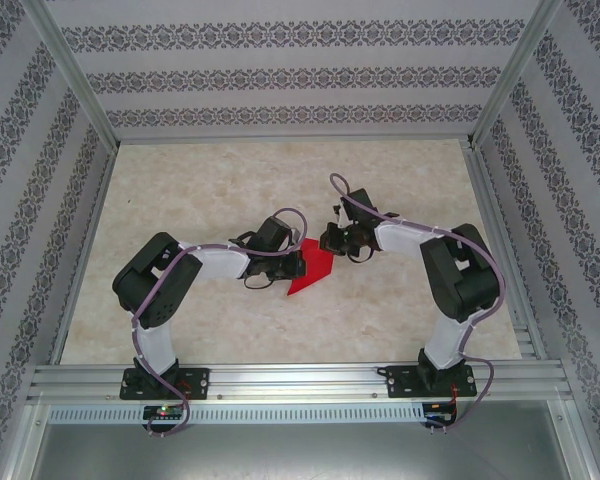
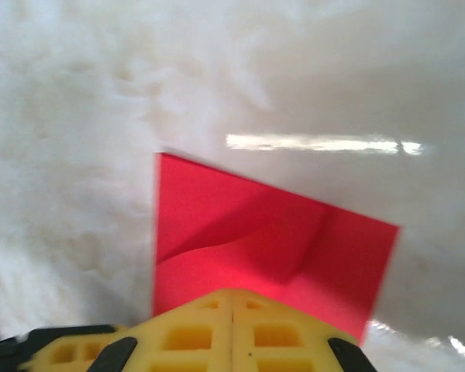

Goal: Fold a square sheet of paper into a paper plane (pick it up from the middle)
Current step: Fourth fold the wing at the center of the table.

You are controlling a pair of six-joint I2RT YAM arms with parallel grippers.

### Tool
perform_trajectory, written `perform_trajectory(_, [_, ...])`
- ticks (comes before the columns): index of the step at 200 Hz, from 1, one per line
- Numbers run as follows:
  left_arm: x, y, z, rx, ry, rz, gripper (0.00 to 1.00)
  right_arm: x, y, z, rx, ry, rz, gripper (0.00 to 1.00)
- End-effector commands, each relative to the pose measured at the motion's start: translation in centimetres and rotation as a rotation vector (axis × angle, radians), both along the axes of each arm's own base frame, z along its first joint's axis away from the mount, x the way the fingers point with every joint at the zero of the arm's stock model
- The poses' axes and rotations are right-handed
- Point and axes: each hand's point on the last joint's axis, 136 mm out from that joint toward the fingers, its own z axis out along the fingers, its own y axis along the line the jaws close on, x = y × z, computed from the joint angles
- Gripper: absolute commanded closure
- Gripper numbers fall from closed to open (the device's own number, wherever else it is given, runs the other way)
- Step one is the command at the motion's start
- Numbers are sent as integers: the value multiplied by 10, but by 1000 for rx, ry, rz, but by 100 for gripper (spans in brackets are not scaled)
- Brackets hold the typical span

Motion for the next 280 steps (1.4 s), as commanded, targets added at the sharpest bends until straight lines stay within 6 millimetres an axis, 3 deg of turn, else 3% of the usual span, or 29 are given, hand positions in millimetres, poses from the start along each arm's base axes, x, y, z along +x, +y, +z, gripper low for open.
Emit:
perform_trajectory(1, [-28,24,-40,153,118,-19,100,-2,19,18,47,-74,42,99])
perform_trajectory(60, [-28,24,-40,151,121,-18,100,1,30,-16,56,12,52,100])
perform_trajectory(87, [-31,25,-41,156,128,-21,100,13,11,-29,18,20,7,100])
perform_trajectory(116, [-34,28,-45,163,136,-24,100,36,-22,-41,-21,30,-87,100])
perform_trajectory(142, [-36,29,-47,165,144,-26,100,59,-42,-39,-45,15,-159,100])
perform_trajectory(164, [-35,28,-47,162,140,-25,100,68,-41,-16,-23,-30,-164,100])
perform_trajectory(185, [-35,28,-47,160,140,-25,100,62,-37,12,20,-84,-164,100])
perform_trajectory(207, [-34,28,-47,158,137,-21,100,40,-25,23,51,-93,-119,99])
perform_trajectory(246, [-32,27,-45,151,128,-17,100,-2,16,7,118,-17,-16,98])
perform_trajectory(280, [-31,24,-42,133,117,-19,100,-12,31,-13,126,47,11,99])
